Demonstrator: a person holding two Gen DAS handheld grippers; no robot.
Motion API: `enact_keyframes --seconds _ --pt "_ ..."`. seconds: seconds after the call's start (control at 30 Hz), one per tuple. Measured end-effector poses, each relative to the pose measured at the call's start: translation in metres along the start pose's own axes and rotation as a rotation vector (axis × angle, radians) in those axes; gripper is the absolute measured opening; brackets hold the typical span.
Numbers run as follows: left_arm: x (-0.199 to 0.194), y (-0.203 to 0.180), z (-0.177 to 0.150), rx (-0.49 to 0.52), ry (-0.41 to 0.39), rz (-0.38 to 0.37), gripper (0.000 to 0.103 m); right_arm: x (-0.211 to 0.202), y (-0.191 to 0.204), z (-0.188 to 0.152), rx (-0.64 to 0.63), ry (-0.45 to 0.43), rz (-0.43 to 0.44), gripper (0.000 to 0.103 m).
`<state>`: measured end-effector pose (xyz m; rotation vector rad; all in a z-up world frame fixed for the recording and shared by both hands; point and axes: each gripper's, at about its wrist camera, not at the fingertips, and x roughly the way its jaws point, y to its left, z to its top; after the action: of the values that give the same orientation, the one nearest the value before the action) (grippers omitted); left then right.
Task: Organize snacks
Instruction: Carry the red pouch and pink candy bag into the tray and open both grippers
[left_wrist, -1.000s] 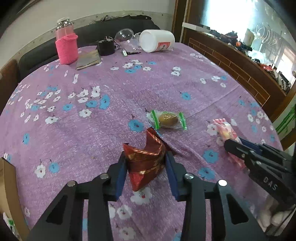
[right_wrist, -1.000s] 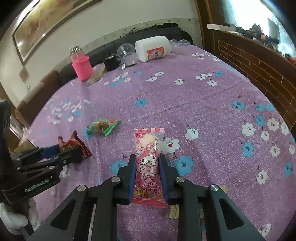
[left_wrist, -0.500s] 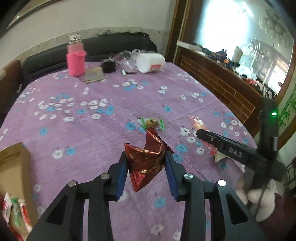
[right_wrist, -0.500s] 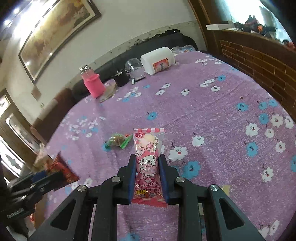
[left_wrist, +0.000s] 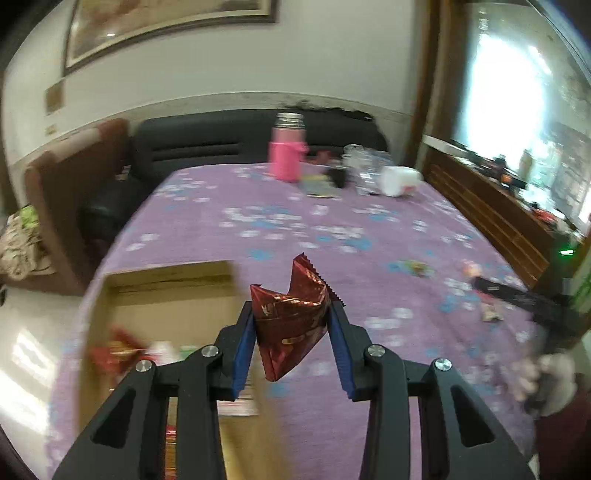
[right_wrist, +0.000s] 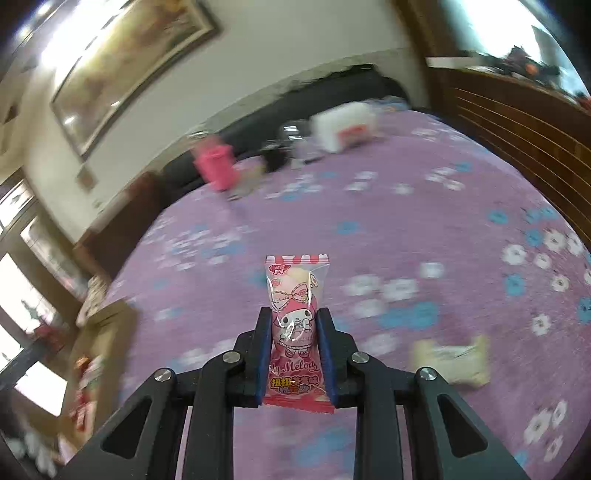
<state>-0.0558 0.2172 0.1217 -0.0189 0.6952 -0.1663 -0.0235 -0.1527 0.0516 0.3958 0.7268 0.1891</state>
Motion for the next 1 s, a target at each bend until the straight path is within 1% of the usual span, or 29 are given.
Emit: enact_keyframes --seconds 0.03,0.1,0.2,0.3,0.4,0.47,0.6,0.7,0.8,0.83,0.87,0.9,0.93,1.0 --pt "0.0 0.018 0.001 -0.016 0.005 0.021 0.038 -0.005 0.02 0.001 -0.028 0.001 0.021 0.025" --pt "0.002 0.045 0.0 -0.054 0.013 0.035 0.038 -0.009 0.062 0.005 -0.079 0.015 0.075 0.025" --pt "0.014 0.086 -0.002 -0.126 0.036 0.045 0.038 0.001 0.119 0.007 -0.128 0.067 0.172 0.025" --pt "0.031 0.12 -0.006 -0.201 0.062 0.055 0.038 0.032 0.179 -0.003 -0.16 0.157 0.255 0.026" --pt "0.047 0.142 -0.009 -0.257 0.083 0.041 0.038 0.072 0.226 -0.02 -0.198 0.233 0.276 0.026" --pt "0.056 0.149 -0.009 -0.279 0.097 0.03 0.038 0.1 0.249 -0.033 -0.204 0.292 0.287 0.026" --pt "0.07 0.161 -0.008 -0.309 0.107 0.025 0.038 0.137 0.279 -0.047 -0.236 0.336 0.274 0.026" --pt "0.077 0.169 -0.008 -0.352 0.104 0.011 0.038 0.154 0.291 -0.052 -0.249 0.353 0.258 0.027" --pt "0.078 0.171 -0.01 -0.382 0.101 -0.025 0.046 0.165 0.295 -0.052 -0.259 0.356 0.249 0.028" --pt "0.073 0.17 -0.01 -0.387 0.089 -0.033 0.052 0.166 0.298 -0.053 -0.261 0.354 0.244 0.028" --pt "0.069 0.169 -0.011 -0.387 0.079 -0.039 0.055 0.167 0.298 -0.053 -0.261 0.354 0.243 0.031" --pt "0.064 0.166 -0.01 -0.385 0.066 -0.042 0.056 0.165 0.299 -0.054 -0.259 0.355 0.251 0.036" --pt "0.055 0.163 -0.01 -0.378 0.049 -0.039 0.057 0.162 0.298 -0.054 -0.257 0.351 0.26 0.039" --pt "0.039 0.156 -0.009 -0.363 0.024 -0.017 0.06 0.149 0.296 -0.052 -0.262 0.325 0.26 0.04"
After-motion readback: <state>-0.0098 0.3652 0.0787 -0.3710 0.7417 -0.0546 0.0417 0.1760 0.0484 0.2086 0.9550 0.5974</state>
